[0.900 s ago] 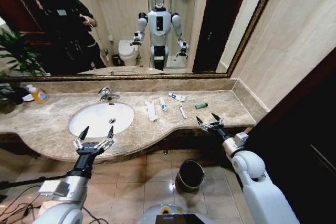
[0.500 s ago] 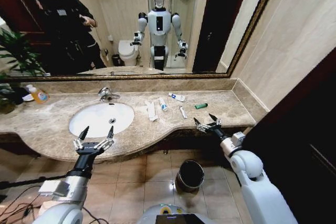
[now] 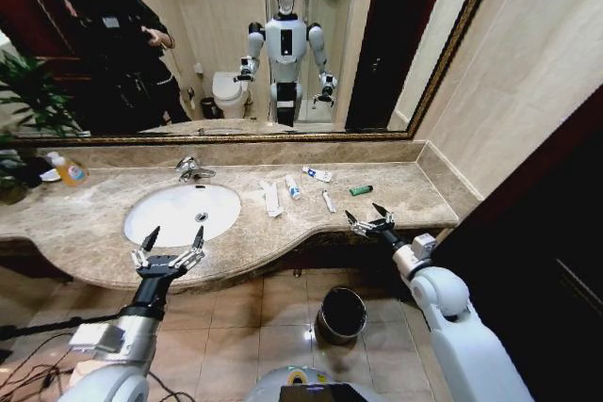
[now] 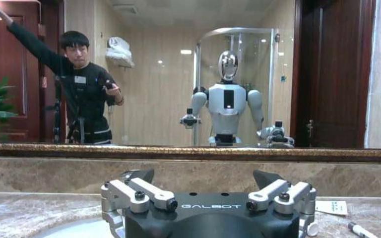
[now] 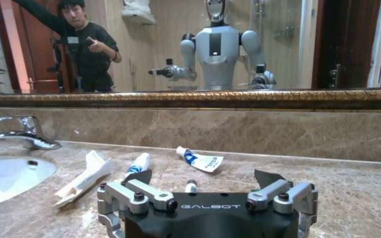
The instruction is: Pick up the trash from the sink and place it in the trash bin.
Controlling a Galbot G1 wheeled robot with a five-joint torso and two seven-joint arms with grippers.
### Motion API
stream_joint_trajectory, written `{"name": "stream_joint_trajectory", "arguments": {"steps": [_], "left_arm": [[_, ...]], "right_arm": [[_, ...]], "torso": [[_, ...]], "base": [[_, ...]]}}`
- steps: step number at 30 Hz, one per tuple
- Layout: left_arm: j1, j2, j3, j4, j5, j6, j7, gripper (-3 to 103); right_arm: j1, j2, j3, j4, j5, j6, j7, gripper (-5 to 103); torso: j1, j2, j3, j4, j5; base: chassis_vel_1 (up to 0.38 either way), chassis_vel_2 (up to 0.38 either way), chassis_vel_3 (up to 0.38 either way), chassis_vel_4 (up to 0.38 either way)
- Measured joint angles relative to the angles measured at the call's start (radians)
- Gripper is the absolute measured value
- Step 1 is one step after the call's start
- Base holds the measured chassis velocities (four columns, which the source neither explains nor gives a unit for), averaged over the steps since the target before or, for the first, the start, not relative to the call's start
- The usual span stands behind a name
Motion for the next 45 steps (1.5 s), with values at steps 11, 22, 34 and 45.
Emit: {"name": "stream_joint_trajectory", "arguments": {"steps": [11,22,34,45], "left_arm": [[0.000,0.000,0.000,0.000,0.000,0.000,0.000,100],[0.000,0.000,0.000,0.000,0.000,0.000,0.000,100],[0.000,0.000,0.000,0.000,0.000,0.000,0.000,100],[0.000,0.000,0.000,0.000,0.000,0.000,0.000,100]], "right_arm": [[0.055,0.002,-0.045,-0.032,-0.017,-0.031,0.050,100],[0.216,-0.004,-0.164,-0.163,-0.021,-0.055,0.114,100],[0.401,0.020,-0.318,-0.377,0.013,-0.110,0.143,100],[0.536,0.039,-0.366,-0.480,0.117,-0.239,0.245,100]], "torso": [[0.000,0.000,0.000,-0.0001,0.0000],[0.000,0.000,0.000,0.0001,0.0000],[0.000,0.000,0.000,0.0000,-0.0001],[0.000,0.000,0.000,0.0000,0.0000]], "base": [[0.000,0.000,0.000,0.000],[0.000,0.000,0.000,0.000],[0.000,0.000,0.000,0.000],[0.000,0.000,0.000,0.000]]}}
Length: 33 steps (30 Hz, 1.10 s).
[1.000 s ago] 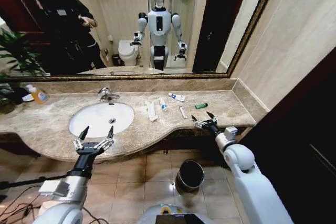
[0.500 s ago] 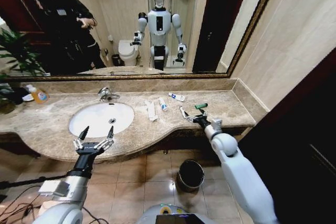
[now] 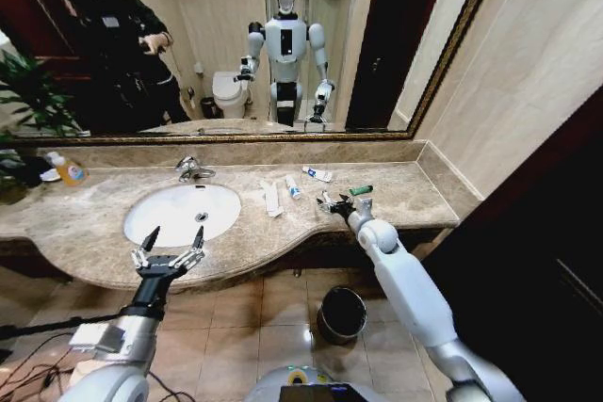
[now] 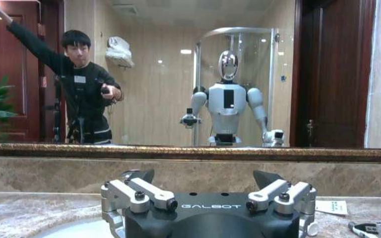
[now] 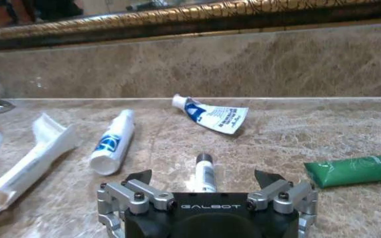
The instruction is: Pick up the trash from the sink and place it in the trash bin.
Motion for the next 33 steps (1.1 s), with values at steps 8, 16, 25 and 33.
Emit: {"name": "stream_joint_trajectory", "arguments": {"steps": [8,16,25,33], "left_arm": [[0.000,0.000,0.000,0.000,0.000,0.000,0.000,100],[0.000,0.000,0.000,0.000,0.000,0.000,0.000,100],[0.000,0.000,0.000,0.000,0.000,0.000,0.000,100],[0.000,0.000,0.000,0.000,0.000,0.000,0.000,100]], "right_arm": [[0.045,0.018,-0.011,-0.074,-0.005,-0.002,0.007,98],[0.046,0.026,-0.010,-0.098,-0.032,0.011,0.002,83],[0.038,0.031,-0.005,-0.101,-0.057,0.017,0.000,57],[0.031,0.034,-0.004,-0.097,-0.061,0.022,-0.001,24]], "torso": [[0.000,0.000,0.000,0.0000,0.0000],[0.000,0.000,0.000,0.0000,0.0000],[0.000,0.000,0.000,0.0000,0.0000],[0.000,0.000,0.000,0.0000,0.0000]], "base": [[0.000,0.000,0.000,0.000],[0.000,0.000,0.000,0.000],[0.000,0.000,0.000,0.000],[0.000,0.000,0.000,0.000]]}}
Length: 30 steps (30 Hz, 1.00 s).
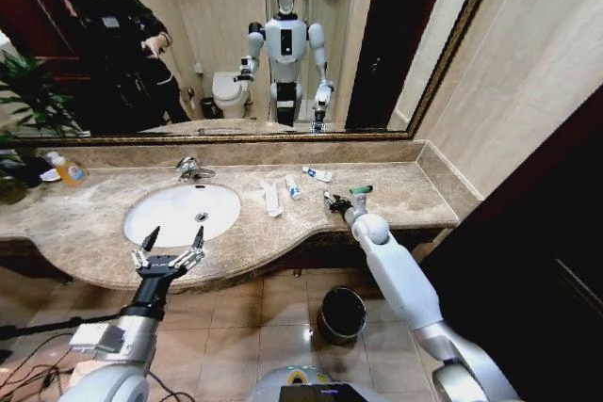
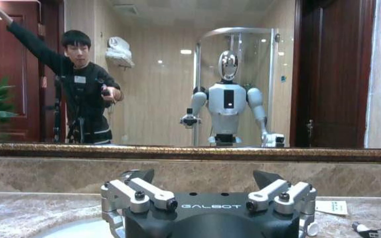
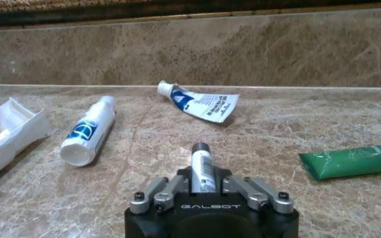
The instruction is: Pick up the trash from the sink and place it in the trash bin.
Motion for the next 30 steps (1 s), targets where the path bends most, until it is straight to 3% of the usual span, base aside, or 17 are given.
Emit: {"name": "stream_joint_trajectory", "arguments": {"steps": [2,6,19,30], "left_arm": [[0.000,0.000,0.000,0.000,0.000,0.000,0.000,100],[0.000,0.000,0.000,0.000,0.000,0.000,0.000,100],[0.000,0.000,0.000,0.000,0.000,0.000,0.000,100],[0.000,0.000,0.000,0.000,0.000,0.000,0.000,100]], "right_arm": [[-0.004,-0.001,0.000,0.012,0.000,0.004,0.001,14],[-0.018,-0.008,0.003,0.052,0.000,0.013,0.007,3],[-0.154,-0.066,0.075,0.238,0.000,0.038,0.000,2],[-0.513,-0.120,0.254,0.571,0.023,0.090,-0.138,2]], "torso": [[0.000,0.000,0.000,0.0000,0.0001],[0.000,0.000,0.000,0.0000,0.0000],[0.000,0.000,0.000,0.0001,0.0001],[0.000,0.000,0.000,0.0001,0.0003]], "base": [[0.000,0.000,0.000,0.000],[0.000,0.000,0.000,0.000],[0.000,0.000,0.000,0.000],[0.000,0.000,0.000,0.000]]}}
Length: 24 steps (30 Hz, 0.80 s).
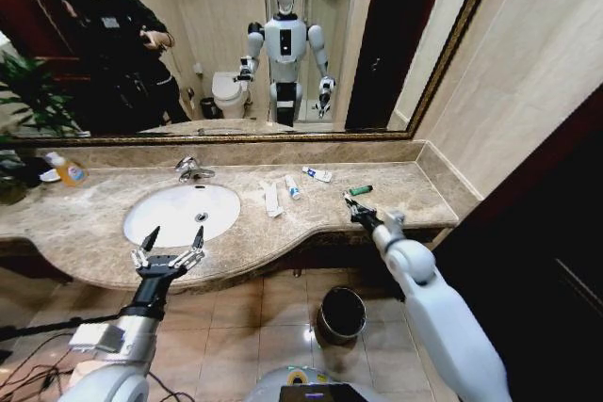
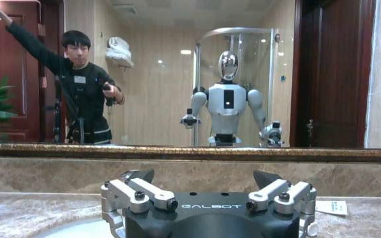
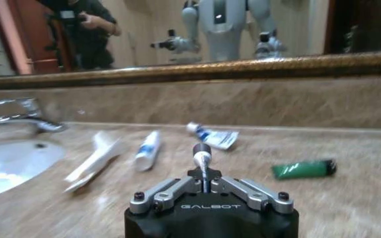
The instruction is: Pick up the trash from the sink and place it in the trash bin.
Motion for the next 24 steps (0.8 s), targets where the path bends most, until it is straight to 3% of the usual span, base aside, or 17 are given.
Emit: {"name": "stream_joint_trajectory", "arguments": {"steps": [11,15,21,24], "left_arm": [[0.000,0.000,0.000,0.000,0.000,0.000,0.000,100],[0.000,0.000,0.000,0.000,0.000,0.000,0.000,100],[0.000,0.000,0.000,0.000,0.000,0.000,0.000,100],[0.000,0.000,0.000,0.000,0.000,0.000,0.000,100]], "right_arm": [[-0.226,0.044,0.031,0.002,-0.057,0.149,-0.068,2],[-0.265,0.075,0.015,-0.110,-0.115,0.216,-0.090,2],[-0.229,0.109,0.001,-0.276,-0.155,0.227,-0.111,2],[-0.186,0.146,-0.004,-0.440,-0.194,0.252,-0.150,2]], "torso": [[0.000,0.000,0.000,-0.0001,-0.0002],[0.000,0.000,0.000,-0.0002,-0.0003],[0.000,0.000,0.000,-0.0001,-0.0003],[0.000,0.000,0.000,-0.0001,-0.0004]], "base": [[0.000,0.000,0.000,0.000],[0.000,0.000,0.000,0.000],[0.000,0.000,0.000,0.000],[0.000,0.000,0.000,0.000]]}}
